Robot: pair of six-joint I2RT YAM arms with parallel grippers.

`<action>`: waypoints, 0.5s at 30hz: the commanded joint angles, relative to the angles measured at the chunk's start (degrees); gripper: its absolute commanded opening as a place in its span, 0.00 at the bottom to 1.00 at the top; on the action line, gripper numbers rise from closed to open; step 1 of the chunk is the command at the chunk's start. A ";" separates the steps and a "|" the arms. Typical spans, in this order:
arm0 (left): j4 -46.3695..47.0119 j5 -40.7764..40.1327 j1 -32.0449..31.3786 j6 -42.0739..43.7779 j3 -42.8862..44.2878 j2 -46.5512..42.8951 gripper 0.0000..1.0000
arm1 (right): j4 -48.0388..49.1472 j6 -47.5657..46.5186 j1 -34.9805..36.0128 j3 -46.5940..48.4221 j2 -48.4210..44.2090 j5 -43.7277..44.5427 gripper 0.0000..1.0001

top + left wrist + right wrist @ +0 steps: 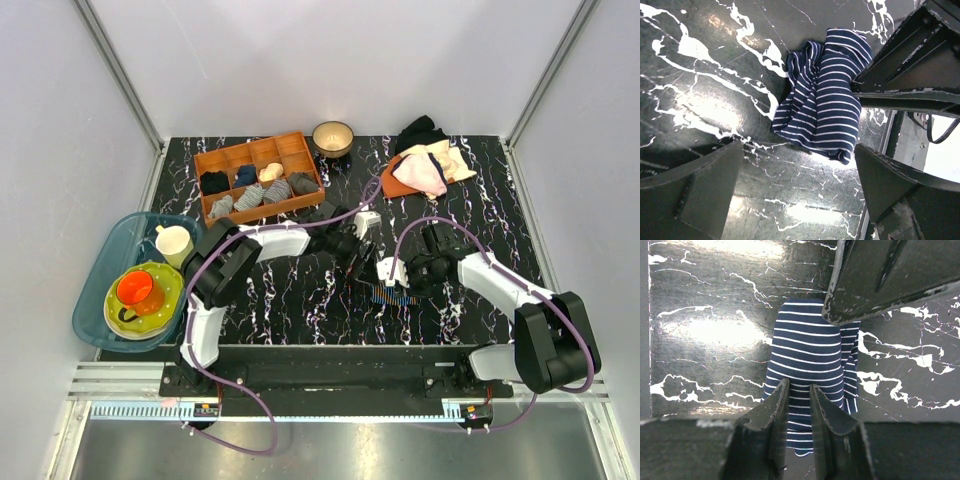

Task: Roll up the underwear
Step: Roll the underwear to the center of the board, then pick up the underwear from the center of the board.

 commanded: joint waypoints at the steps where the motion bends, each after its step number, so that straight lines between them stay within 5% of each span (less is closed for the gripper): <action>1: 4.74 4.54 -0.82 -2.91 1.94 3.54 0.99 | -1.65 -0.65 0.08 -2.22 1.18 6.89 0.27; 10: 0.81 8.07 -4.51 -0.81 5.54 9.87 0.96 | -1.12 -0.04 0.08 -2.30 1.10 6.80 0.27; 12: -1.74 7.54 -4.95 1.47 7.02 11.45 0.90 | -1.03 -0.13 0.08 -2.39 0.92 6.71 0.27; 15: -4.30 7.79 -5.22 2.98 7.21 12.60 0.68 | -0.86 -0.04 0.08 -2.48 0.66 6.71 0.27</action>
